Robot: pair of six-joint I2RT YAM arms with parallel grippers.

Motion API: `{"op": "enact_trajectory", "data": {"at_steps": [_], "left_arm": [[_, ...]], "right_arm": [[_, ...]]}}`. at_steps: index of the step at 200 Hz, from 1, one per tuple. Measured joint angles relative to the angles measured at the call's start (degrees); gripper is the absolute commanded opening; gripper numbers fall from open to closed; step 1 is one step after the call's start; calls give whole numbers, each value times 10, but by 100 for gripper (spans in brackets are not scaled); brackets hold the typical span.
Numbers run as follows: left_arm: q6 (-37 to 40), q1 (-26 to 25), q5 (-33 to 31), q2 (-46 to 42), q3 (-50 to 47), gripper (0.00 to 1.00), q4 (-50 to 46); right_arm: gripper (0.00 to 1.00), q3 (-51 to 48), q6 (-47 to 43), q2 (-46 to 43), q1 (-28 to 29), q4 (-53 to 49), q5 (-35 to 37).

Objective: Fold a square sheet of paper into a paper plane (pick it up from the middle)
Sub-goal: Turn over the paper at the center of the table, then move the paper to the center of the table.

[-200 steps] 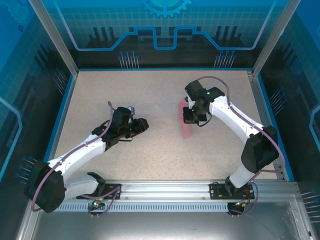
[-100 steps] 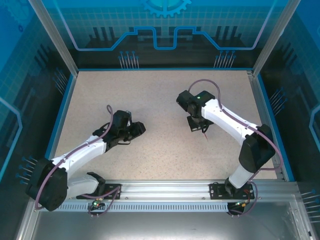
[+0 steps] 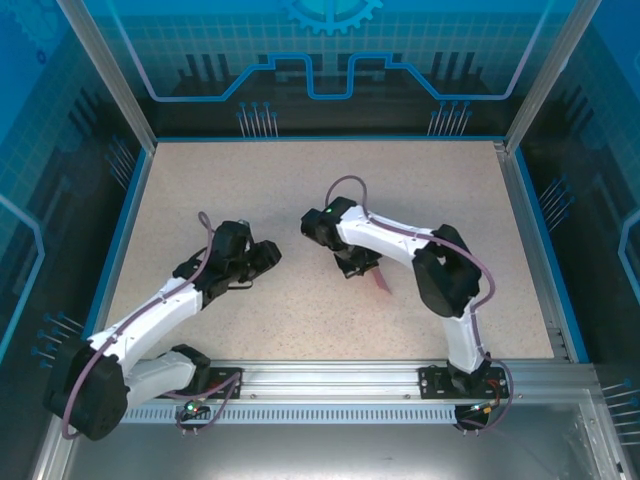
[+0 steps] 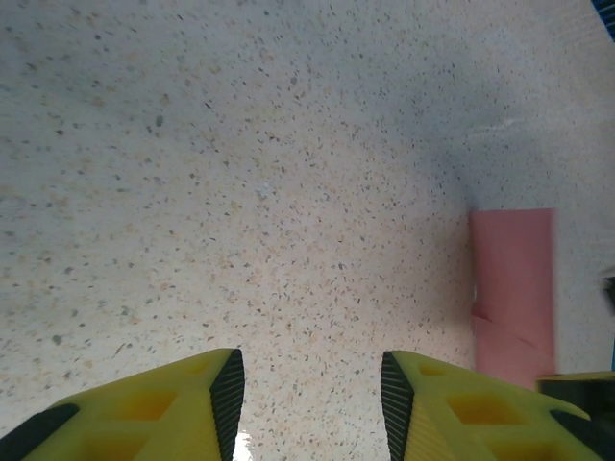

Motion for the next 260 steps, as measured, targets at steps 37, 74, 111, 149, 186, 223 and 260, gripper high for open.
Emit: {"op": "enact_trajectory", "data": {"at_steps": [37,74,111,149,186,223,260], "left_arm": [[-18,2,-39,-67,-15,47,-62],[-29,2,-52,-113,-24,48,-108],[-28,2,-51,-116,-24,50,-130],[-24,3,-16,-110,-24,52,-120],[-24,3,38,-63,-24,51,-82],[-14,2,71,-15,-17,52,-63],[-9,2,89,10,-3,52,-52]], "right_arm": [[7,38,9,55,6,26,-41],[19,49,20,66,7,70,-92],[44,-25,11,27,1,207,-223],[37,-228,7,-149,-78,384,-366],[18,-301,-8,-184,-174,511,-483],[13,-309,-13,-124,-173,561,-530],[13,-342,16,-94,-169,593,-516]]}}
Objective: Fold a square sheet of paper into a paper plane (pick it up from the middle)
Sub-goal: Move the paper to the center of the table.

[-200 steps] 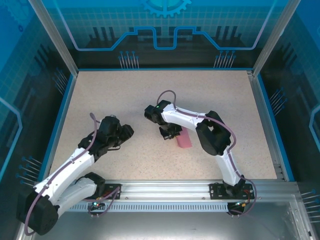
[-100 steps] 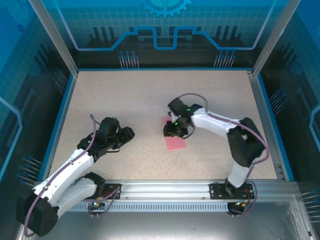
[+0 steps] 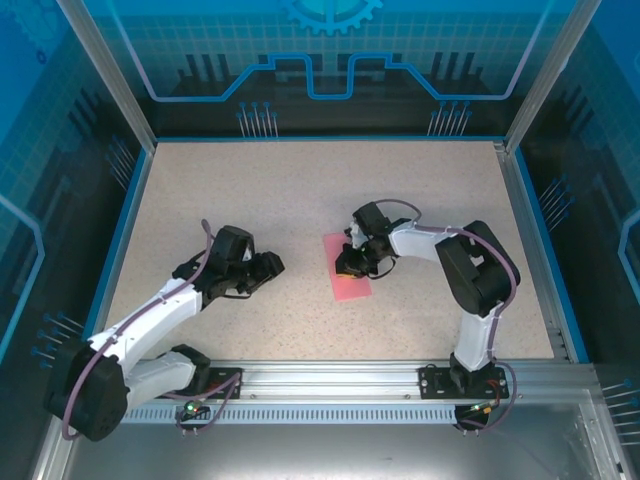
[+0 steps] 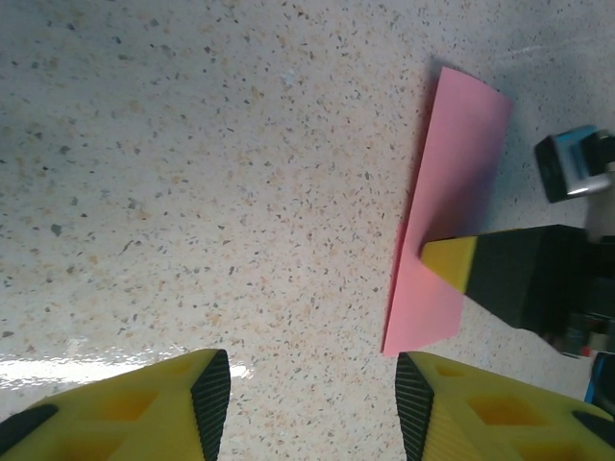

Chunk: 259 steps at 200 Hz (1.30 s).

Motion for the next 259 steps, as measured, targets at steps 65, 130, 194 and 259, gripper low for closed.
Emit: {"op": "enact_trajectory", "data": {"at_steps": [65,130,194,259], "left_arm": [[8,-21,12,67,40,43,8],[16,-66,16,209,144,26,40],[26,-92,34,373,274,20,63],[33,-92,36,446,314,16,48]], "right_arm": [[20,-39,132,-29,61,87,63],[36,-59,66,-206,-10,34,89],[38,-143,13,-206,-121,26,8],[36,-126,5,-151,-104,28,-16]]}}
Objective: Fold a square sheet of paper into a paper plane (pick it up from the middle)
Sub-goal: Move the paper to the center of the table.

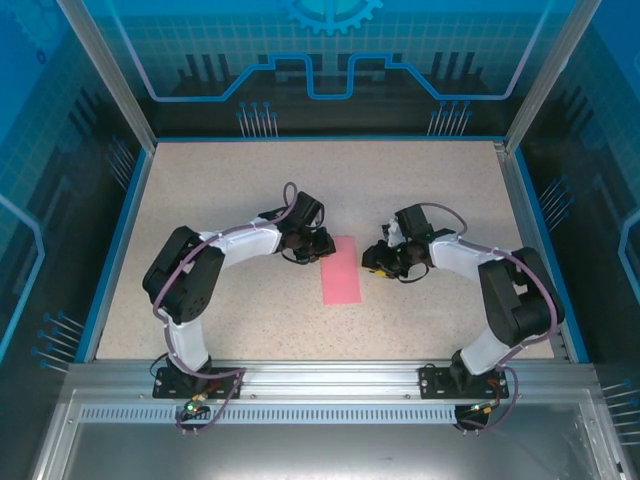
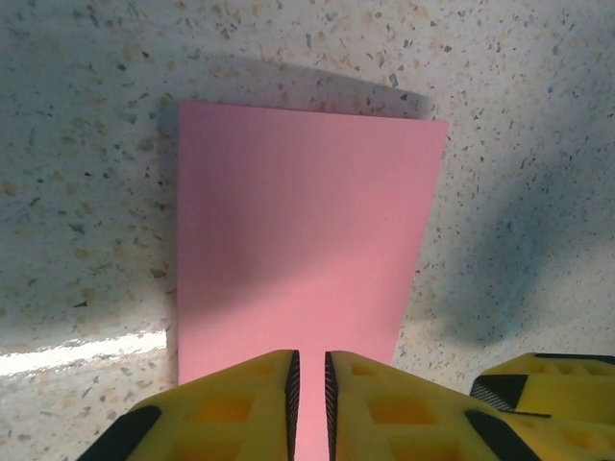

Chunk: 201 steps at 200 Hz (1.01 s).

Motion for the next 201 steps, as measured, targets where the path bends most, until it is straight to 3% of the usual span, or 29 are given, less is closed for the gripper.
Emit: {"op": "enact_trajectory", "data": {"at_steps": [34,201], "left_arm": [[8,1,0,18,7,16,-6],[12,16,5,51,-2,14,4]], "right_arm": [[35,21,0,32,22,7,0],[40,51,-16,99,22,22,-31]]}}
